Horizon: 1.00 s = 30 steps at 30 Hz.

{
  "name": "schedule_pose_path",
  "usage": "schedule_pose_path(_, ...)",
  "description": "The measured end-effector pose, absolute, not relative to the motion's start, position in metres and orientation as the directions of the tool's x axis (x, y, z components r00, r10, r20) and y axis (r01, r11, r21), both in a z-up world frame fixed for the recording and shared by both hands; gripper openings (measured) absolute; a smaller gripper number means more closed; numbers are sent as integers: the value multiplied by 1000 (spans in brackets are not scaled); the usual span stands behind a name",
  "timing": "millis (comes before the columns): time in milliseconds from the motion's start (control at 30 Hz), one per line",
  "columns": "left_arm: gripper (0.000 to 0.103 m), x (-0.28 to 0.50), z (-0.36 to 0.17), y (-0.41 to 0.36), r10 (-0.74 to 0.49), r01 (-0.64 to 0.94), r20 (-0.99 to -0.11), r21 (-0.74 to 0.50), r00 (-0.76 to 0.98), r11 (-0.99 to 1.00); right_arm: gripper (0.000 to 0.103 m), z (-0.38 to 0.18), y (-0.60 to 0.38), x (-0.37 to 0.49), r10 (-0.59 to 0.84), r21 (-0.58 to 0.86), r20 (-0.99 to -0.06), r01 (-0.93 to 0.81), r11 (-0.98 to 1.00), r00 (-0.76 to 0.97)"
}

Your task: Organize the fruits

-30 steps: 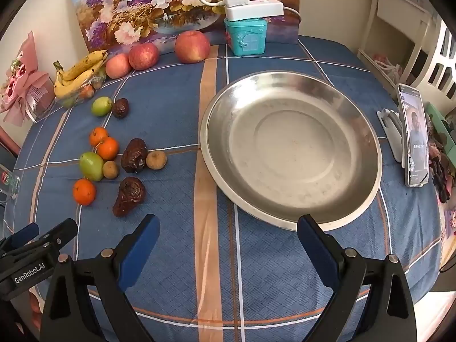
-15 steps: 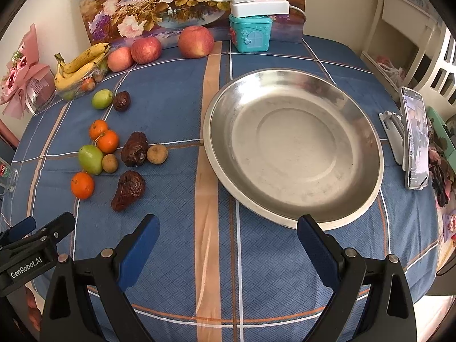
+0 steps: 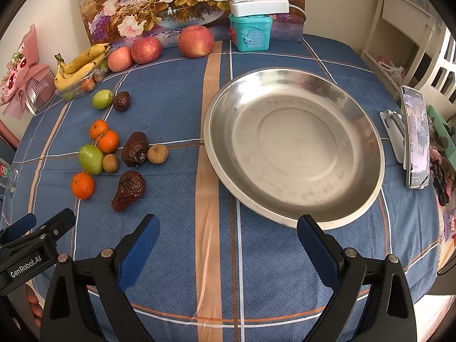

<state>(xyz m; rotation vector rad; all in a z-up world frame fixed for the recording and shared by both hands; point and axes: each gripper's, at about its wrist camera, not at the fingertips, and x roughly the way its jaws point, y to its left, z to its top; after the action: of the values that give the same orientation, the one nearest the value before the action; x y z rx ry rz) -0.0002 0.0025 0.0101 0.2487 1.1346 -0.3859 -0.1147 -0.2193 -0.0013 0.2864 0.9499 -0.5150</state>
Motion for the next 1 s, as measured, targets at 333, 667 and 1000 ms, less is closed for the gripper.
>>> schedule_pose_path(333,103,8,10,4,-195,406,-907,-30,373,914,97,-2,-218,-112,-276,13,-847,537,844,454)
schedule_pose_path(667,103,38,7,13,-206,317,-900,-81,383,945,97,-1,-213,-93,-250,36,-843,514,857,476)
schedule_pose_path(1000,103,73,-17,20,-231,262,-930,-156,284,952,97,-5,-187,-54,-122,133,-840,417,899,530)
